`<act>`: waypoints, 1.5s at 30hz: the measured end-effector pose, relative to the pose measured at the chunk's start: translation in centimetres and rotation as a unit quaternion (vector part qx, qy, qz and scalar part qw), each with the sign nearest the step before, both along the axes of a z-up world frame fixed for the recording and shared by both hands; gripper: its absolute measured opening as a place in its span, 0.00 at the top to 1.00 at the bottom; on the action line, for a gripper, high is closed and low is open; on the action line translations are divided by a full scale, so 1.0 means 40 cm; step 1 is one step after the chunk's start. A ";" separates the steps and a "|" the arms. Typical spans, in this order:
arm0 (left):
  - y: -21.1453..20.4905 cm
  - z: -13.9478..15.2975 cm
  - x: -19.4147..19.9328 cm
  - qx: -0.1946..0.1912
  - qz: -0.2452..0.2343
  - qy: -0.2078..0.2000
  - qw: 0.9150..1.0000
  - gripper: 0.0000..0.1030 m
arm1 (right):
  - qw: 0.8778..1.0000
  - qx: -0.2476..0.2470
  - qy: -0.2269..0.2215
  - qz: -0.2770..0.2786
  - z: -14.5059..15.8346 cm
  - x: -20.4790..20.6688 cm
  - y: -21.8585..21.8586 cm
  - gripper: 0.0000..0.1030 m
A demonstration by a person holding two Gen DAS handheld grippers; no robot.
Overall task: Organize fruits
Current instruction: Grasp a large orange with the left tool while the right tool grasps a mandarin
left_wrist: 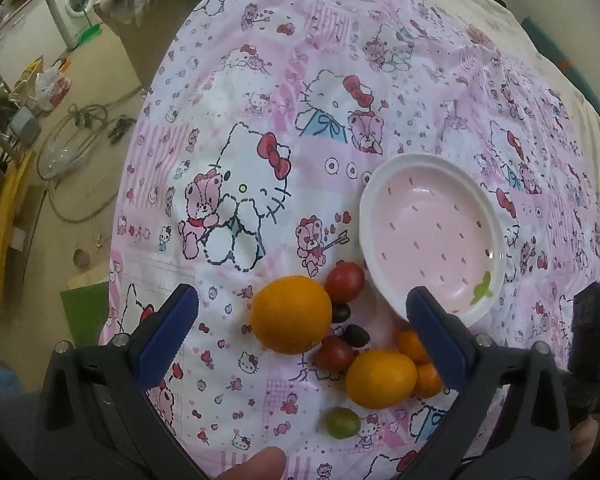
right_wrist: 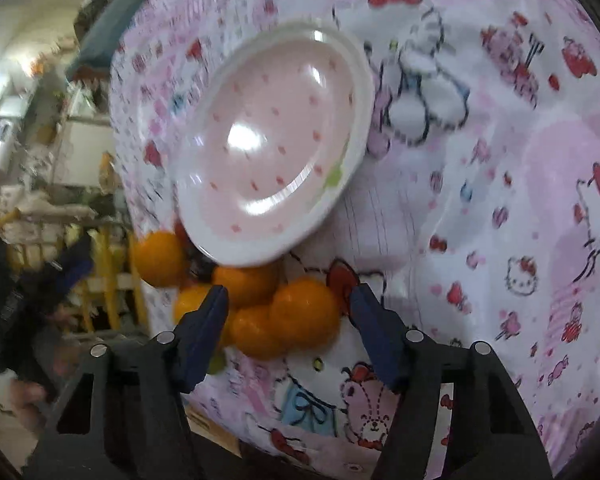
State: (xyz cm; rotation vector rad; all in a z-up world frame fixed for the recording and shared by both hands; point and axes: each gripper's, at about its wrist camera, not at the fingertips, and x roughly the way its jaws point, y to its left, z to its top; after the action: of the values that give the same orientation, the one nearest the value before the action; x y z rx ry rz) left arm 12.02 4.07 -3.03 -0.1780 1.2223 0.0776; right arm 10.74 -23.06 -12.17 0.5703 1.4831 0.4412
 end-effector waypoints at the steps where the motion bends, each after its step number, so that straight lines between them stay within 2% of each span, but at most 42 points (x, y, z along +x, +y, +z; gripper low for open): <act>1: 0.000 -0.001 0.002 0.001 -0.001 0.002 1.000 0.00 | 1.000 -0.010 0.006 0.011 -0.010 -0.005 0.012 0.40; 3: 0.004 -0.005 0.003 -0.001 0.000 0.007 1.000 0.00 | 0.999 -0.016 0.017 0.023 -0.028 -0.016 0.027 0.47; 4: 0.008 -0.008 0.004 -0.002 0.003 0.009 1.000 0.00 | 0.999 -0.022 0.015 0.030 -0.031 -0.020 0.035 0.53; 6: 0.016 -0.013 0.006 -0.002 0.010 0.013 1.000 0.00 | 0.999 -0.030 0.009 0.034 -0.033 -0.021 0.043 0.57; 10: 0.025 -0.035 0.015 0.004 0.017 0.028 0.999 0.00 | 0.999 -0.022 0.003 0.027 -0.026 -0.025 0.031 0.58; 13: 0.033 -0.077 0.024 -0.006 0.029 0.058 0.998 0.00 | 1.000 -0.018 -0.011 0.023 -0.004 -0.023 0.017 0.58; 23: -0.005 -0.188 0.038 0.035 0.019 0.120 0.992 0.01 | 0.999 -0.014 -0.045 0.004 0.045 -0.019 -0.012 0.58; 26: -0.021 -0.205 0.043 0.041 0.010 0.123 0.992 0.12 | 0.999 -0.020 -0.050 0.003 0.049 -0.022 -0.015 0.58; 27: -0.025 -0.209 0.046 0.037 0.009 0.123 0.992 0.19 | 0.998 -0.022 -0.051 0.003 0.050 -0.024 -0.019 0.58; 29: -0.033 -0.220 0.051 0.022 0.009 0.129 0.991 0.38 | 0.998 -0.024 -0.053 0.003 0.052 -0.029 -0.029 0.58; 30: -0.037 -0.226 0.051 0.022 0.005 0.132 0.991 0.42 | 0.998 -0.025 -0.054 0.002 0.054 -0.029 -0.034 0.58; 34: -0.049 -0.230 0.049 0.037 -0.002 0.128 0.991 0.45 | 0.998 -0.026 -0.060 0.002 0.061 -0.027 -0.039 0.58; 45: -0.034 -0.185 0.028 0.031 -0.009 0.107 0.994 0.47 | 0.997 -0.037 -0.071 0.001 0.072 -0.028 -0.037 0.58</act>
State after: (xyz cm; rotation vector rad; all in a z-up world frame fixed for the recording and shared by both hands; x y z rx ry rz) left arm 13.15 2.72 -10.41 -0.1066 1.4334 0.1212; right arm 9.63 -24.56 -9.31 0.4681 1.3584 0.4183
